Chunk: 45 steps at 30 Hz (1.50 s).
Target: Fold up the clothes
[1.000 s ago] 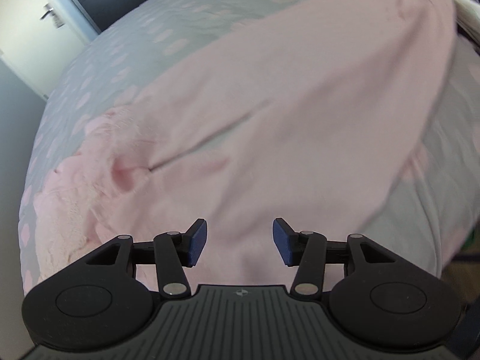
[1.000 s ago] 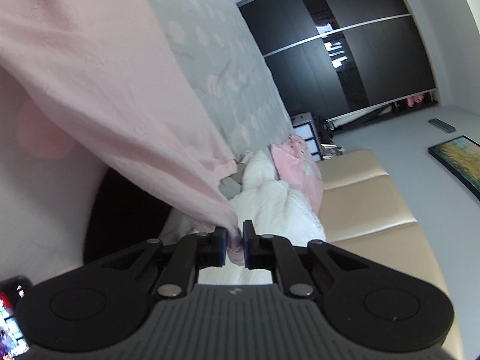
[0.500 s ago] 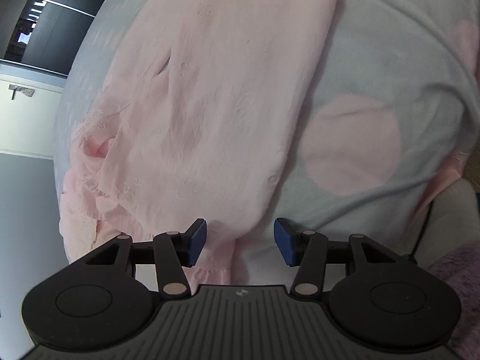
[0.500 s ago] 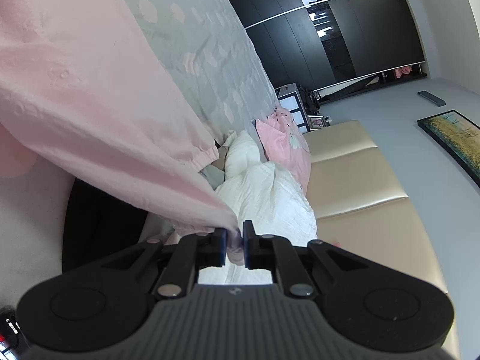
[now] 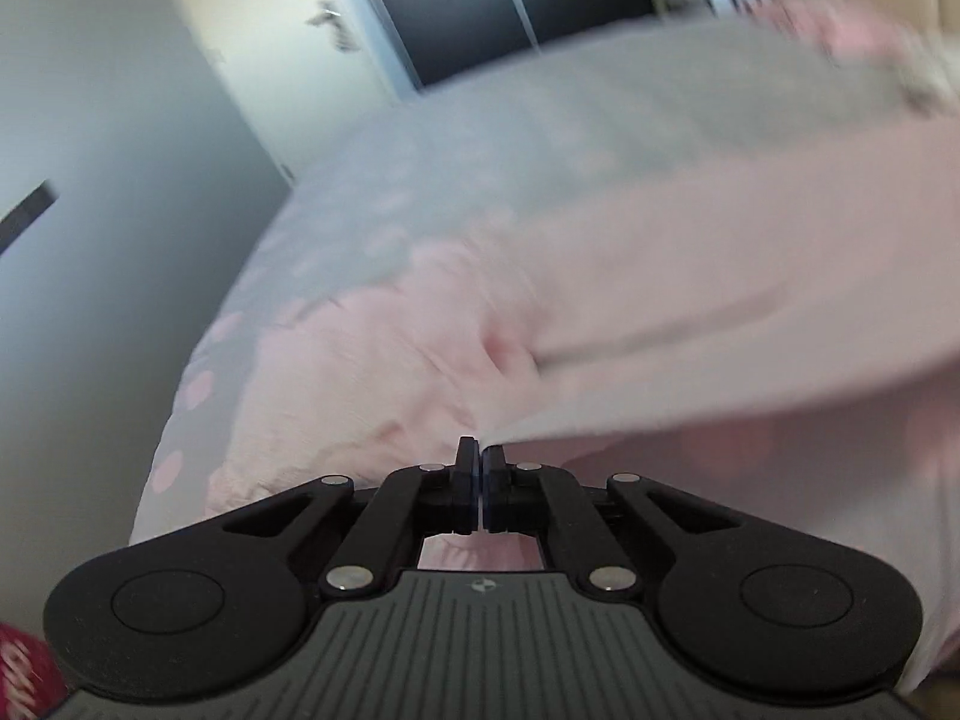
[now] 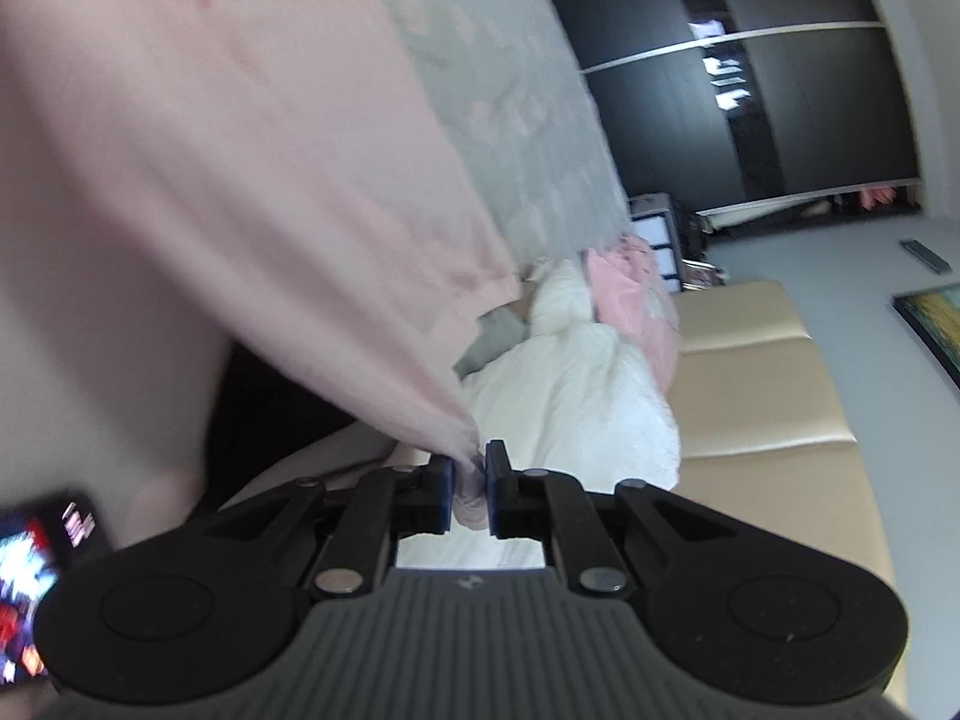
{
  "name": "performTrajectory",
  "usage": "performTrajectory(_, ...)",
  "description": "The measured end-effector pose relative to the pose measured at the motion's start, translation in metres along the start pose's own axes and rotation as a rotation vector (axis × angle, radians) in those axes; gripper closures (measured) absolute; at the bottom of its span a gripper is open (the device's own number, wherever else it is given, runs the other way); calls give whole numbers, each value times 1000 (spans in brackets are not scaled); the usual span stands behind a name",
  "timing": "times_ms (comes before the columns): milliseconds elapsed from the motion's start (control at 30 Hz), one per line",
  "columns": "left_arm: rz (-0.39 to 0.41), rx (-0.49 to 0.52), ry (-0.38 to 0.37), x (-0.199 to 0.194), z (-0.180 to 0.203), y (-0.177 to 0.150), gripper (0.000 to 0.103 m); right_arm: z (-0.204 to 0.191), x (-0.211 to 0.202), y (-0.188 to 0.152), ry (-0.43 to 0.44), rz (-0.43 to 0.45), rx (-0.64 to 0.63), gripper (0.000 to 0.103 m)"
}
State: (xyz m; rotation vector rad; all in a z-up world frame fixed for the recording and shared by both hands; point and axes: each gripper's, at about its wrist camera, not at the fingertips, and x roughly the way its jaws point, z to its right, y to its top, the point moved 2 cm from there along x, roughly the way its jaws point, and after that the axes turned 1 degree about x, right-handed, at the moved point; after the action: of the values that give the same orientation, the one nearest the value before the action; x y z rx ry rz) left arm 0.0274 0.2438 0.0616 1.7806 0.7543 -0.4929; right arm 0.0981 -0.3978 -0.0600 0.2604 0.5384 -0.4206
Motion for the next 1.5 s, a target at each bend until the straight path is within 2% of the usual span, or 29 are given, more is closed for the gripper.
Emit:
performTrajectory(133,-66,47,-5,-18,-15,-1,103,-17,-16,-18,119,-33,-78,93)
performTrajectory(200,-108,68,-25,-18,-13,-6,103,-24,-21,-25,137,-69,-108,95)
performTrajectory(333,-98,137,-63,-22,6,-8,103,-1,-37,-34,96,-118,17,96)
performTrajectory(467,-123,214,-115,-22,25,-10,103,23,-52,-51,54,-158,145,96)
performTrajectory(533,-129,231,-121,-23,30,-8,103,24,-53,-57,72,-168,175,96)
performTrajectory(633,-133,204,-145,-26,25,-2,103,22,-46,-57,85,-188,180,96)
performTrajectory(733,-140,204,-135,-24,21,7,103,32,-39,-49,86,-194,221,96)
performTrajectory(867,-139,202,-83,-7,12,36,103,54,-26,-27,90,-168,250,96)
performTrajectory(967,-137,219,-51,14,5,66,103,65,-10,-7,107,-152,220,96)
performTrajectory(1167,-173,340,40,82,9,123,103,84,34,36,136,-147,164,96)
performTrajectory(1367,-262,432,128,184,22,163,103,97,97,77,159,-185,161,96)
performTrajectory(1500,-290,449,148,248,36,182,103,102,147,98,165,-231,183,96)
